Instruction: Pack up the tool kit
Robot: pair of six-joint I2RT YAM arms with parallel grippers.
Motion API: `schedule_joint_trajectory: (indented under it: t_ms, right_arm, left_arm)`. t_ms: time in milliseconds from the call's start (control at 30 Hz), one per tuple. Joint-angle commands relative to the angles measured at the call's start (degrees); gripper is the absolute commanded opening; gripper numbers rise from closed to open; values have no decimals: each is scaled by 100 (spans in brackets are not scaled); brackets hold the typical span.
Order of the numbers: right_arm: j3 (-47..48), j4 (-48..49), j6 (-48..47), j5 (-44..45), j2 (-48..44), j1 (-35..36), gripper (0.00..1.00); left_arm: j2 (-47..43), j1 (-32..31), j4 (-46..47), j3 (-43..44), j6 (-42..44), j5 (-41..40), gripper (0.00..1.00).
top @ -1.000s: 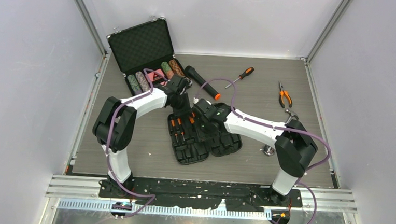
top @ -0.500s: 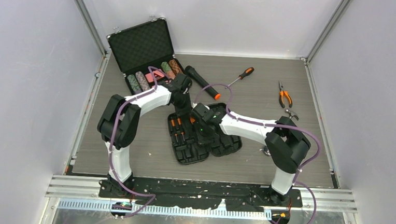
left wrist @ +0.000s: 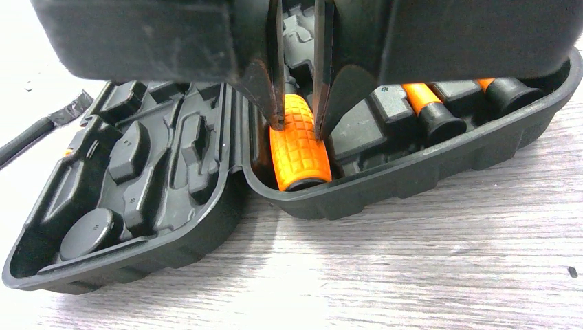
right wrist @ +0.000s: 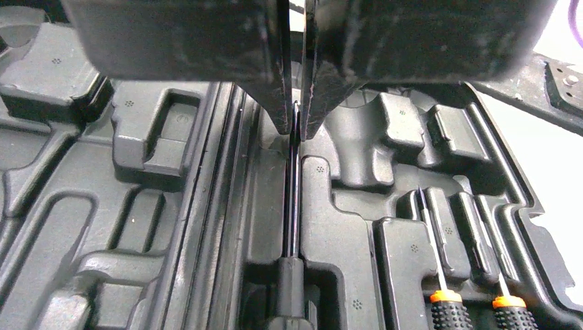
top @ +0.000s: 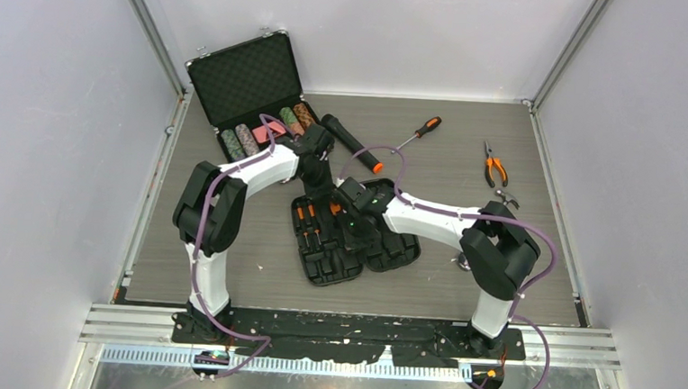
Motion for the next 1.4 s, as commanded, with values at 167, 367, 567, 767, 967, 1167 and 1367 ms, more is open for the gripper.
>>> schedule_joint_trajectory:
  t_ms: [167,367,567,767,967,1167,1367]
  right_arm:
    - [-345,172,131,-246,793,-45,5]
    - [-155,-186,-2,40,1294,-42,5]
    - [377,-741,-122,594,1649,213,5]
    - [568,-604,-322,519,649,145,29]
    - [1351,-988,-622,479,-421,-42,58]
    - [1049,-999,-715,445,-1585,-867,67]
    - [336,-539,-918,611,-2525,-2225,75]
  left_arm:
    - [563,-78,-274,-165,209,-117,0]
    - [581,-78,-196,-209,199,-48,0]
    - [540,-74,-115,-248,215,-21,0]
    - [353,-62,17,-265,242,-42,1]
    - [-32,-30,-53,-50,303,-228,26]
    - [-747,94,-313,314,430,-511,50]
    - [-1991,290,-208,209,578,-820,70]
